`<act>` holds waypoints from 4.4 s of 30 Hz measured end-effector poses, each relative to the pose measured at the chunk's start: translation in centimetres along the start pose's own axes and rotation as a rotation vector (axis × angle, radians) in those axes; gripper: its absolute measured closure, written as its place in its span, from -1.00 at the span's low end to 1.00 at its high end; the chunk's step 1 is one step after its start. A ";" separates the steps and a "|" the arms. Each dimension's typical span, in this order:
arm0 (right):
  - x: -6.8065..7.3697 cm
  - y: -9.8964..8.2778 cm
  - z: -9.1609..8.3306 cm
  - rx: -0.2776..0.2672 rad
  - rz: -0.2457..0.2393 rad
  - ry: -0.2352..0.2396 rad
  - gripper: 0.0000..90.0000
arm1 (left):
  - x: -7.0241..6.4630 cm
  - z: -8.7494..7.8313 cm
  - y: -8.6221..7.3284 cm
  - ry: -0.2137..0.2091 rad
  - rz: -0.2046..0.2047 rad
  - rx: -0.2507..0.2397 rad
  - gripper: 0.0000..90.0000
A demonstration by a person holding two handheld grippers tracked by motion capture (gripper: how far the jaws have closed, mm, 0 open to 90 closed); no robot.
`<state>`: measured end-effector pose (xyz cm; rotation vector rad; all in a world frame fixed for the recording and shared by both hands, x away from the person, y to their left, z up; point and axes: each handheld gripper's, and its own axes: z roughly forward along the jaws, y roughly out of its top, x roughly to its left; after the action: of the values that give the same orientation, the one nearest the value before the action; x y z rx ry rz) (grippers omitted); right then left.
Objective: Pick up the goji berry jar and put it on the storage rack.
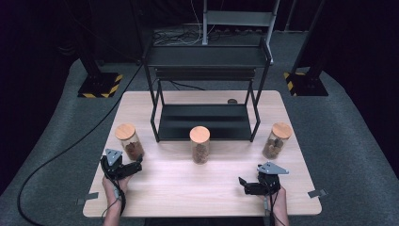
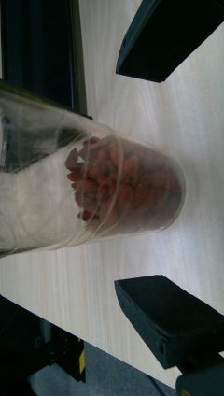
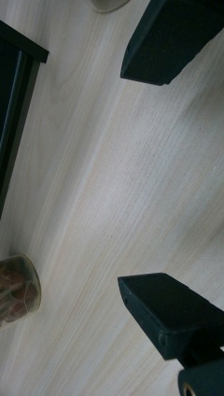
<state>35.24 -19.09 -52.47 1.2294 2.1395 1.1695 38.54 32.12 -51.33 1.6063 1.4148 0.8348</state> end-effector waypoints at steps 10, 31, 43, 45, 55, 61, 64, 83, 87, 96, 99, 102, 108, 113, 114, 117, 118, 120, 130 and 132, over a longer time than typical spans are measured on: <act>0.0 -0.1 -0.1 -0.012 0.001 -0.010 -0.96 | 0.5 1.2 0.9 -0.021 0.006 -0.017 -1.00; 0.1 -0.1 -0.2 -0.018 -0.003 -0.013 -0.99 | 0.7 2.4 2.3 -0.046 0.032 -0.034 -1.00; 0.0 -0.1 -0.2 -0.017 -0.001 -0.014 -0.98 | 0.4 2.7 2.7 -0.055 0.042 -0.055 -0.89; 0.1 -0.1 -0.2 -0.019 -0.002 -0.016 -0.98 | 0.3 2.7 2.6 -0.059 0.048 -0.062 -0.73; 0.1 -0.1 -0.3 -0.031 -0.006 -0.017 -0.97 | 0.5 2.6 2.3 -0.046 0.047 -0.077 -0.46; 0.1 -0.1 -0.3 -0.035 -0.010 -0.018 -0.97 | 0.7 2.4 2.0 -0.064 0.057 -0.088 -0.45; 0.2 -0.2 -0.4 -0.041 -0.008 -0.025 -0.97 | 0.7 2.3 2.1 -0.074 0.061 -0.081 -0.45; 0.2 -0.2 -0.4 -0.043 -0.008 -0.031 -0.97 | 0.7 1.6 2.5 -0.081 0.080 -0.089 -0.45; 0.2 -0.2 -0.4 -0.043 -0.008 -0.029 -0.97 | 0.5 1.4 2.7 -0.087 0.088 -0.092 -0.45; 0.2 -0.2 -0.4 -0.044 -0.008 -0.026 -0.97 | 0.0 1.2 2.8 -0.106 0.091 -0.093 -0.45; 0.2 -0.2 -0.4 -0.043 -0.009 -0.025 -0.97 | -0.2 1.1 3.0 -0.115 0.100 -0.092 -0.45; 0.2 -0.2 -0.4 -0.044 -0.009 -0.025 -0.97 | -0.4 1.1 3.1 -0.124 0.103 -0.097 -0.45; 0.2 -0.2 -0.4 -0.045 -0.012 -0.026 -0.97 | -0.8 1.0 3.3 -0.133 0.113 -0.097 -0.45; 0.2 -0.2 -0.4 -0.040 -0.012 -0.024 -0.97 | -1.2 0.9 3.5 -0.141 0.117 -0.099 -0.45; 0.2 -0.2 -0.4 -0.039 -0.012 -0.023 -0.97 | -1.2 0.9 3.5 -0.141 0.119 -0.100 -0.45; 0.2 -0.2 -0.4 -0.043 -0.013 -0.024 -0.97 | -1.3 1.0 3.5 -0.145 0.123 -0.098 -0.45; 0.2 -0.2 -0.4 -0.045 -0.013 -0.024 -0.97 | -1.4 1.0 3.5 -0.146 0.126 -0.095 -0.45; 0.2 -0.2 -0.4 -0.046 -0.012 -0.025 -0.97 | -1.5 1.0 3.5 -0.148 0.130 -0.095 -0.45; 0.2 -0.2 -0.4 -0.045 -0.013 -0.022 -0.97 | -1.9 1.0 4.0 -0.162 0.139 -0.102 -0.45; 0.2 -0.2 -0.4 -0.048 -0.012 -0.026 -0.97 | -2.0 1.1 4.1 -0.162 0.147 -0.098 -0.45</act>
<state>34.77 -19.17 -52.38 1.2029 2.0851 1.1869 41.00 29.88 -48.08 1.6772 1.1375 0.8250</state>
